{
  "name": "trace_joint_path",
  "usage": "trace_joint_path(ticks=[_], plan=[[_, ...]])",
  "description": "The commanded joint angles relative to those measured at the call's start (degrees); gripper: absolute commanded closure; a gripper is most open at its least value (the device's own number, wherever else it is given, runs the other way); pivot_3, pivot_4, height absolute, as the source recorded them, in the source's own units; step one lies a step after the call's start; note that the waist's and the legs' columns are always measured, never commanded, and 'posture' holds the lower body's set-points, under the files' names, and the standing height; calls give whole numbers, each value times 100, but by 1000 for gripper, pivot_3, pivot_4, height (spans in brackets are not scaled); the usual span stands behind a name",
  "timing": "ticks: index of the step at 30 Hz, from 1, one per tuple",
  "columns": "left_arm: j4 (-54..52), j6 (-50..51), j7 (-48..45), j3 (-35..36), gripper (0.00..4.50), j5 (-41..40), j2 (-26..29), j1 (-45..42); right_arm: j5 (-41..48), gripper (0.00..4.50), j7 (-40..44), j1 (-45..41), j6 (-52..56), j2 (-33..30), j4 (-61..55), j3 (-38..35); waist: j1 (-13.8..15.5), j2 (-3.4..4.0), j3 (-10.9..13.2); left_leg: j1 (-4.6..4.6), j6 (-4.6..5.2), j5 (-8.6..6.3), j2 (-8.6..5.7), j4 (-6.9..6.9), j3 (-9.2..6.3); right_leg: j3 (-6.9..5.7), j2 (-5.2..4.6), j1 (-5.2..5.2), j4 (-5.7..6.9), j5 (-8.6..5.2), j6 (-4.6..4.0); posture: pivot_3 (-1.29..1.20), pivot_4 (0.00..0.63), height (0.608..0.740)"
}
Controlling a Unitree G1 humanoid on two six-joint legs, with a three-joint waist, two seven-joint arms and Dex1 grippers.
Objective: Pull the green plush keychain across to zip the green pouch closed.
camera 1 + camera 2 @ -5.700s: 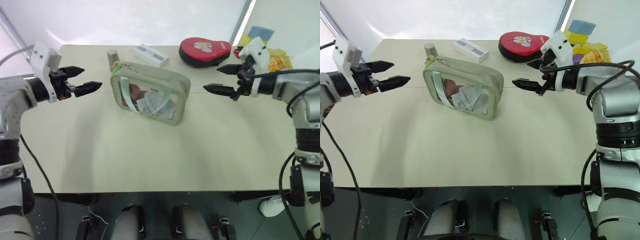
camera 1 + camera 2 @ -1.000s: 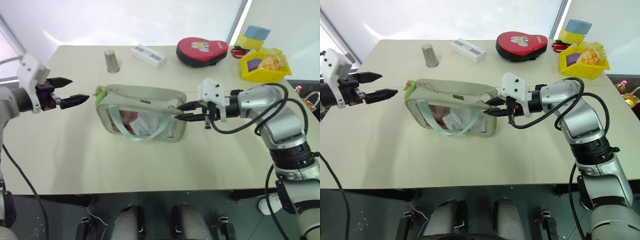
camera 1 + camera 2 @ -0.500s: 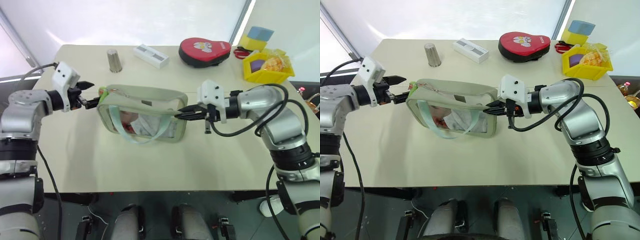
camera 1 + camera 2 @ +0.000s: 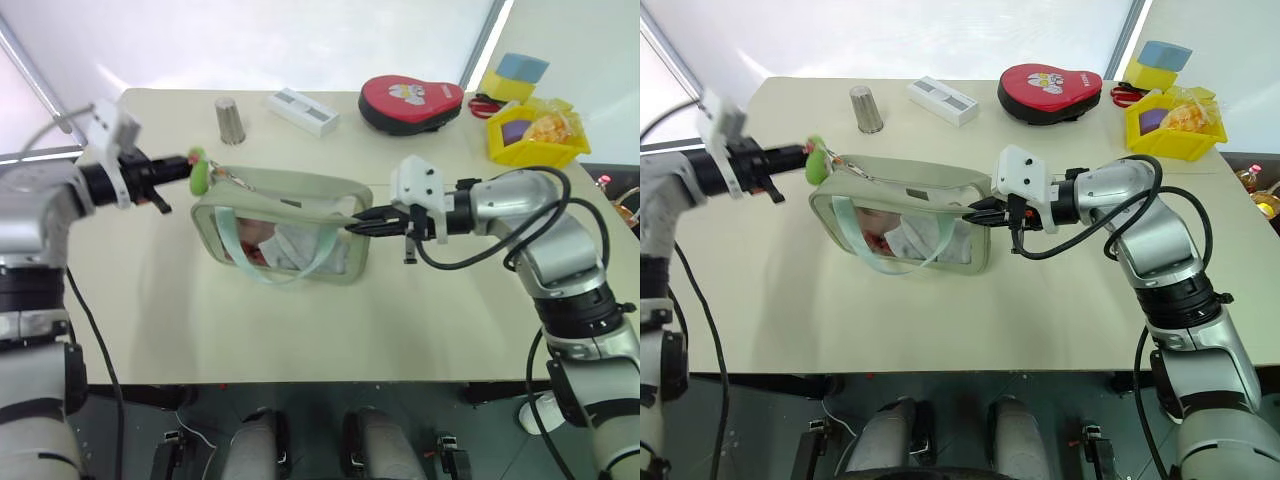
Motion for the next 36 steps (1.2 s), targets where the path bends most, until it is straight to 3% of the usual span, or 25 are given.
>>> trace_joint_path(ticks=[1, 10, 13, 19, 20, 28, 32, 36], plan=[[-617, 592, -291, 171, 4430, -551, 98, -317, -26, 4500, -47, -181, -171, 54, 45, -38, 5, 0, 0, 0, 0, 0, 0, 0, 0, 0, 0, 0, 0, 0, 0, 0, 150, 740], [-1818, 376, -381, -879, 4430, -172, -346, -80, -111, 4500, -171, -180, -204, 133, 96, -64, 3, 0, 0, 2, -1, 0, -1, 2, -1, 1, 0, 5, 3, 0, 0, 0, 150, 740], [-1634, 249, -195, -855, 3552, -51, -468, -226, -129, 4500, -215, -148, -219, 135, 116, -73, 1, 0, 0, 2, -1, 0, 1, 2, -1, 1, 3, 2, 2, 0, 0, 0, 150, 740], [-1560, 196, -245, -680, 403, 72, -76, -407, -172, 4500, -223, -137, -325, 145, 203, -29, 3, 0, 0, 1, -1, 0, 0, 2, -1, 1, 3, 2, 1, 0, 0, 0, 150, 740], [-1589, 259, -280, -589, 40, 42, 89, -379, -183, 4500, -225, -155, -349, 157, 243, -20, 0, 0, 0, 1, -1, 0, 0, 2, -1, 1, 3, 2, 1, 0, 0, 0, 150, 740], [-2394, 741, -405, 240, 40, -329, 1079, 943, -261, 4500, -111, -266, -575, 193, 520, 11, -6, 1, 0, 3, -1, 0, 1, 0, -1, 2, 0, 2, 1, 0, 0, 0, 150, 740], [-2895, 859, -100, 405, 40, -438, 921, 1658, -307, 4500, -119, -357, -654, 233, 687, -7, 16, 0, 0, 4, 0, 0, 1, 1, -4, 1, -1, 7, 2, -1, -1, 0, 150, 740], [-2893, 677, 288, 200, 40, -227, 621, 1822, -332, 4500, -116, -414, -696, 260, 783, 0, 24, 0, 0, 3, 0, 0, 0, 1, -5, 2, -1, 7, 2, 0, -1, 0, 150, 740]])
